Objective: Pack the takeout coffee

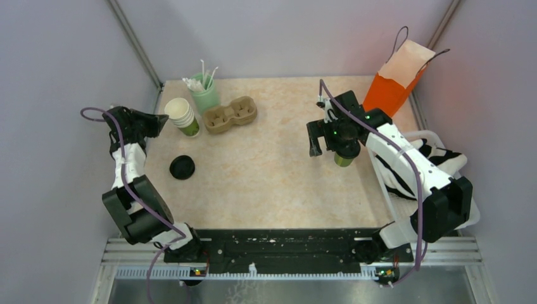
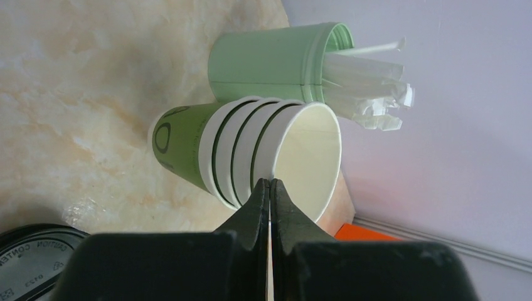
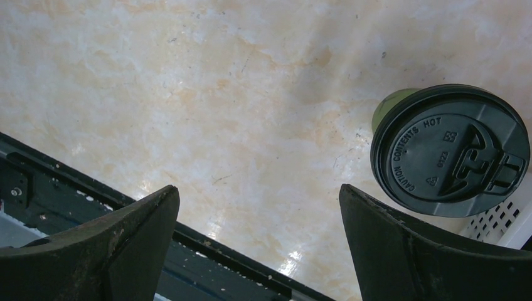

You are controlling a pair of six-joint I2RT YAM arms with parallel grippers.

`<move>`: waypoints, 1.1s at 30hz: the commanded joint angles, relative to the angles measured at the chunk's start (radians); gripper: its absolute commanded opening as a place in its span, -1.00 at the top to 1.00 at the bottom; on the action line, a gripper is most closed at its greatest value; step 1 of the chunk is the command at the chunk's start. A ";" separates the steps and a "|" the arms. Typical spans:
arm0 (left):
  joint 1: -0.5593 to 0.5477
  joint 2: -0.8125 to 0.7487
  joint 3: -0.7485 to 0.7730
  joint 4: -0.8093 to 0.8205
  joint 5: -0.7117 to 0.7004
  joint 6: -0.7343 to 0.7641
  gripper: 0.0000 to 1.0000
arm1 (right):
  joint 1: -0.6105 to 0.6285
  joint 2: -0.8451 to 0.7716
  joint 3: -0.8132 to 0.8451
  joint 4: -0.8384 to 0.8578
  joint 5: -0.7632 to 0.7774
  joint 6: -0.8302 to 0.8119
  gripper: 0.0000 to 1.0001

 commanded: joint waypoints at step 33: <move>-0.003 -0.062 0.029 -0.118 -0.087 0.098 1.00 | 0.036 -0.004 0.035 0.028 -0.002 -0.015 -0.96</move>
